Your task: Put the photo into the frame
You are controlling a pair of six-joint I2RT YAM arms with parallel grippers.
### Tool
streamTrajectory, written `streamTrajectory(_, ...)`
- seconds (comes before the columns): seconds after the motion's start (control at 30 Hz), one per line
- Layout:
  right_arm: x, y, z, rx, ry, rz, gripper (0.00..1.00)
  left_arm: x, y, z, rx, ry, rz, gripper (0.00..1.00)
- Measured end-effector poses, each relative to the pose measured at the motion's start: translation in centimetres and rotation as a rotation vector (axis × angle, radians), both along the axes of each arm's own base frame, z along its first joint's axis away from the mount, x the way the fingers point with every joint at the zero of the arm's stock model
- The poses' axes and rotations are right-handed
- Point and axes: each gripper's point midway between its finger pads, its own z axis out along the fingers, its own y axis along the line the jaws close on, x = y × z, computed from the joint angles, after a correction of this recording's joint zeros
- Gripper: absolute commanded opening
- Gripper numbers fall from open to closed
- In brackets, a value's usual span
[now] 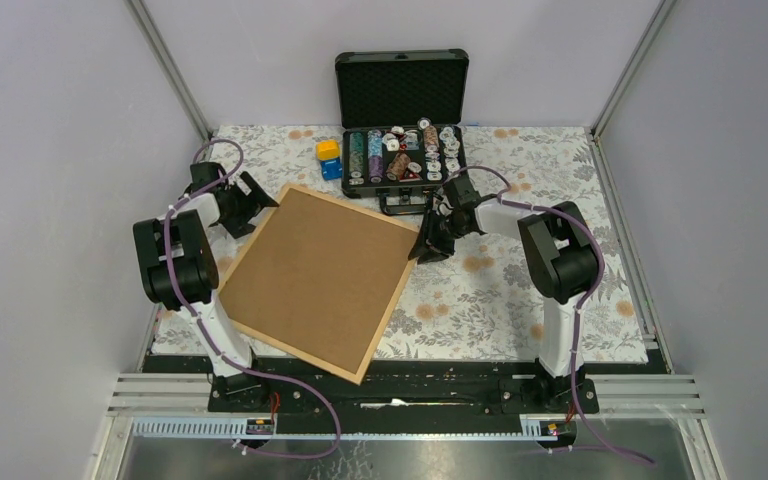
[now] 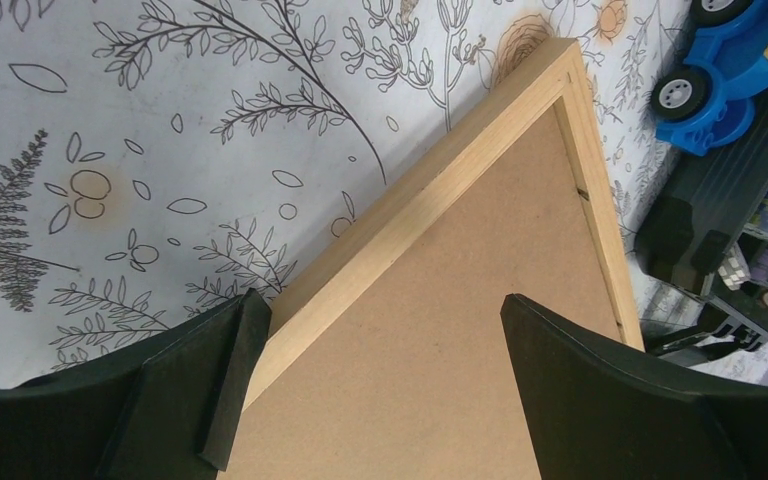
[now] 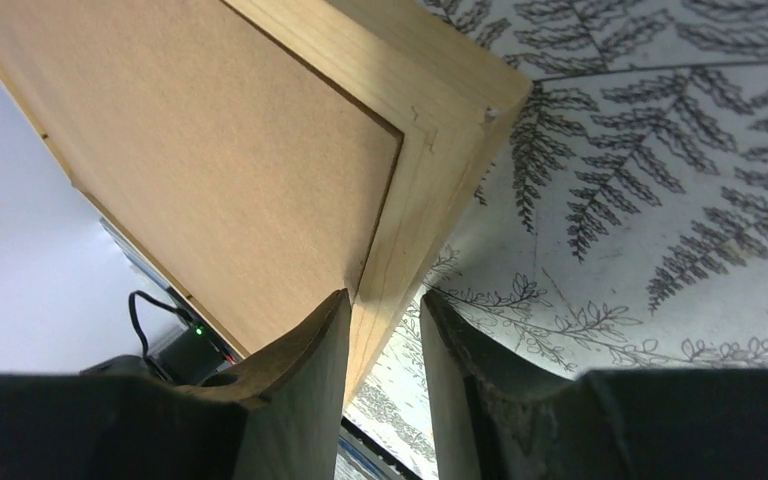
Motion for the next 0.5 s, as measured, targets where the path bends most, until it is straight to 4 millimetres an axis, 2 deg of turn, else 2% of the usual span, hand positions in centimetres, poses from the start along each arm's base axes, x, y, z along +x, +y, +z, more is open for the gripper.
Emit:
streamTrajectory(0.27, 0.03, 0.14, -0.31, -0.094, 0.015, -0.104, 0.31, 0.18, -0.5, 0.13, -0.047, -0.024, 0.002, 0.99)
streamTrajectory(0.5, 0.1, 0.31, -0.46, -0.234, -0.011, -0.143, 0.3, 0.27, -0.52, 0.11, -0.05, -0.029, 0.005, 0.99)
